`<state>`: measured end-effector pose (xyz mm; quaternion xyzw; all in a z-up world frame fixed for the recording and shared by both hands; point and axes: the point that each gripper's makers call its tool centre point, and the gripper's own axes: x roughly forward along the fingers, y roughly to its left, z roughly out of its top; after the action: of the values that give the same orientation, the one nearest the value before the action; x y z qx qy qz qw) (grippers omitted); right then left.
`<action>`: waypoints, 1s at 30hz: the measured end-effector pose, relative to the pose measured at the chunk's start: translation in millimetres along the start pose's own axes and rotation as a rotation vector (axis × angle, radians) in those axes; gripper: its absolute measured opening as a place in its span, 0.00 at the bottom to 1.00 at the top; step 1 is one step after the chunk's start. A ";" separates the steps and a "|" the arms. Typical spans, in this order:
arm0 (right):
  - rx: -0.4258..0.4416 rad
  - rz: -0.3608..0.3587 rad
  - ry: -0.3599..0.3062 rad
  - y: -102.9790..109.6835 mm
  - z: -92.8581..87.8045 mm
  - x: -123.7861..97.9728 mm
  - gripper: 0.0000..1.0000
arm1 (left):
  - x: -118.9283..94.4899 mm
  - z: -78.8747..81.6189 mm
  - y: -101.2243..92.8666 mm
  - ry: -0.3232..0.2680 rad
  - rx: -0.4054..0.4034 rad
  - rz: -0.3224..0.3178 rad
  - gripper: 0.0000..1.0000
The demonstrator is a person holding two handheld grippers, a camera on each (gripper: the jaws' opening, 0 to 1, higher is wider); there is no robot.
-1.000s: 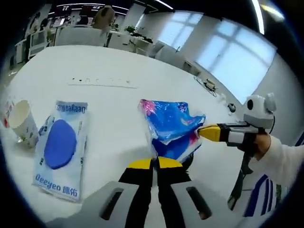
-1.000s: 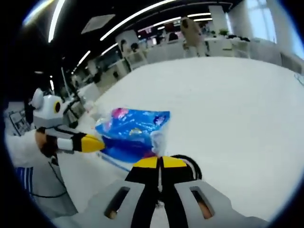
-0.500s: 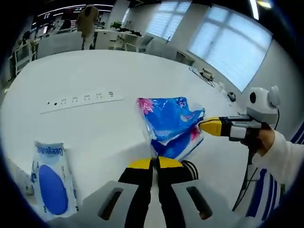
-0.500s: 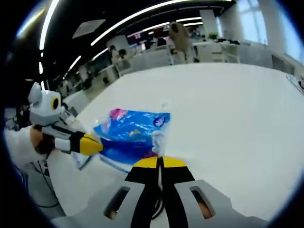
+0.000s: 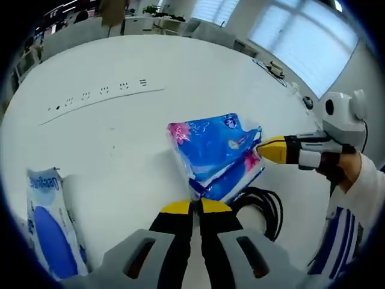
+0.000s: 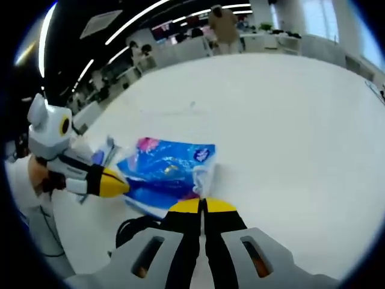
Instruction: Arrange the tabletop items into an orderly group along one side of the table until the central work area is clear of visible clutter.
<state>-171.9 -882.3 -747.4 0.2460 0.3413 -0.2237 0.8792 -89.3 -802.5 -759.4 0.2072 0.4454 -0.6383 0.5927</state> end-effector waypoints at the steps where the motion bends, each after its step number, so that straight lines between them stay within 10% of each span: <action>1: -0.002 0.000 0.002 -0.7 -0.5 1.5 0.00 | 1.6 -1.3 0.4 0.004 -0.002 0.002 0.00; 9: -0.075 -0.005 0.037 -8.8 -17.9 7.7 0.00 | 8.4 -2.6 2.2 0.020 0.077 0.038 0.02; 14: -0.044 0.002 0.039 -11.8 -24.5 11.1 0.00 | 10.8 -4.7 5.5 0.017 -0.031 0.044 0.01; 30: -0.022 0.001 0.002 -1.8 -19.3 10.8 0.02 | 10.6 -6.3 8.4 -0.010 -0.009 0.067 0.00</action>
<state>-175.1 -874.8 -768.0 0.2366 0.3447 -0.2190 0.8816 -85.3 -802.6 -773.8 0.2161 0.4381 -0.6173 0.6168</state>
